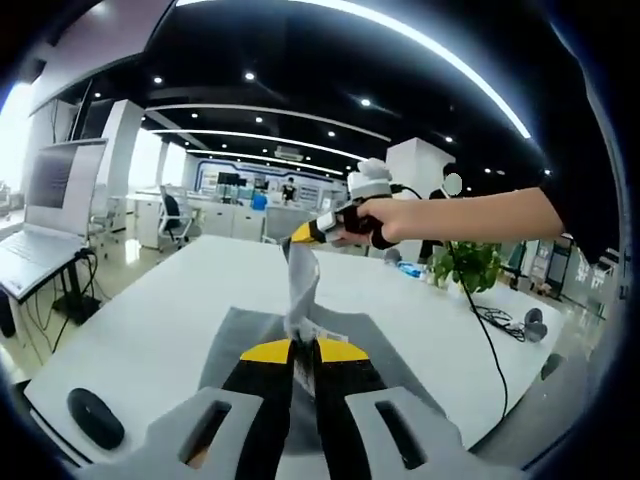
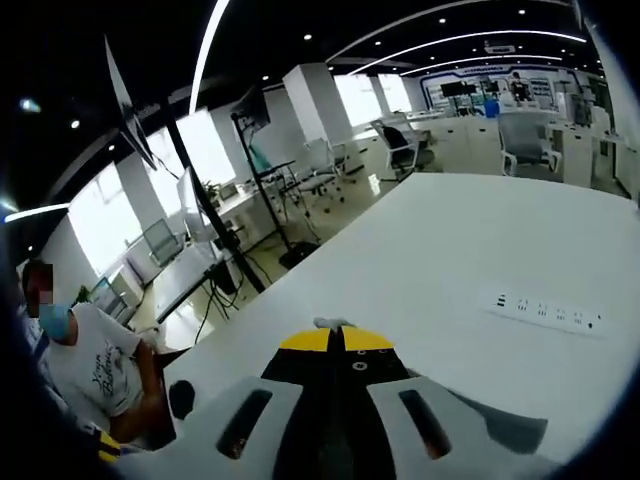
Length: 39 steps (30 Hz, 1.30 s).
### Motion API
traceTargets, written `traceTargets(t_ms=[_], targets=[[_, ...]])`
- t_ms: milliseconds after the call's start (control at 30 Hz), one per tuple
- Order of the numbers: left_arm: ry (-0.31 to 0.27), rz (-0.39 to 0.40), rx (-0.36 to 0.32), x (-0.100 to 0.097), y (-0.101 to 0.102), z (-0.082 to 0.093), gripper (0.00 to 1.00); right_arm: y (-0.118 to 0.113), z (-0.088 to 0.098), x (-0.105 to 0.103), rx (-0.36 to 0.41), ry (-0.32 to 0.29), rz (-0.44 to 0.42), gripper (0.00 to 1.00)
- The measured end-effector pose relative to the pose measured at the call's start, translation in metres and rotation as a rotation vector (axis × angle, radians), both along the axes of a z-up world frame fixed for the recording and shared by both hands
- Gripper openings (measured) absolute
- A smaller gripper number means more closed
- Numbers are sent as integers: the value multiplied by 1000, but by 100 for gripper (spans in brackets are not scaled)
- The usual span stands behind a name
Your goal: Fold the towel on the table until its edges align and the towel forms a compact rectangular stack.
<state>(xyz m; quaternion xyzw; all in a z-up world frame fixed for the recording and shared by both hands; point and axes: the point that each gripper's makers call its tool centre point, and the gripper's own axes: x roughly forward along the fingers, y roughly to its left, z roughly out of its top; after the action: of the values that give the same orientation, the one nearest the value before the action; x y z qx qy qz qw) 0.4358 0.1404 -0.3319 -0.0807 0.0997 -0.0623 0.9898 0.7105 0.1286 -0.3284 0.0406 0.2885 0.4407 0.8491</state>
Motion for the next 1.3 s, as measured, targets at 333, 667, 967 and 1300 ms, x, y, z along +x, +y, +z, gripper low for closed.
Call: traceTargets(t_ms=[333,667,967,1300], targets=[[40,36,-21,-2,18,-18,7,27,-24,4,-15,25,20,0],[69,68,-45,3,32,-36,7,43,-45,9,-22,53,28,0],[97,86,-51,3,40,-49,7,60,-66,17,-50,60,52,0],[132,120,-58,3,55,-73,7,75,-88,16,-42,100,57,0]])
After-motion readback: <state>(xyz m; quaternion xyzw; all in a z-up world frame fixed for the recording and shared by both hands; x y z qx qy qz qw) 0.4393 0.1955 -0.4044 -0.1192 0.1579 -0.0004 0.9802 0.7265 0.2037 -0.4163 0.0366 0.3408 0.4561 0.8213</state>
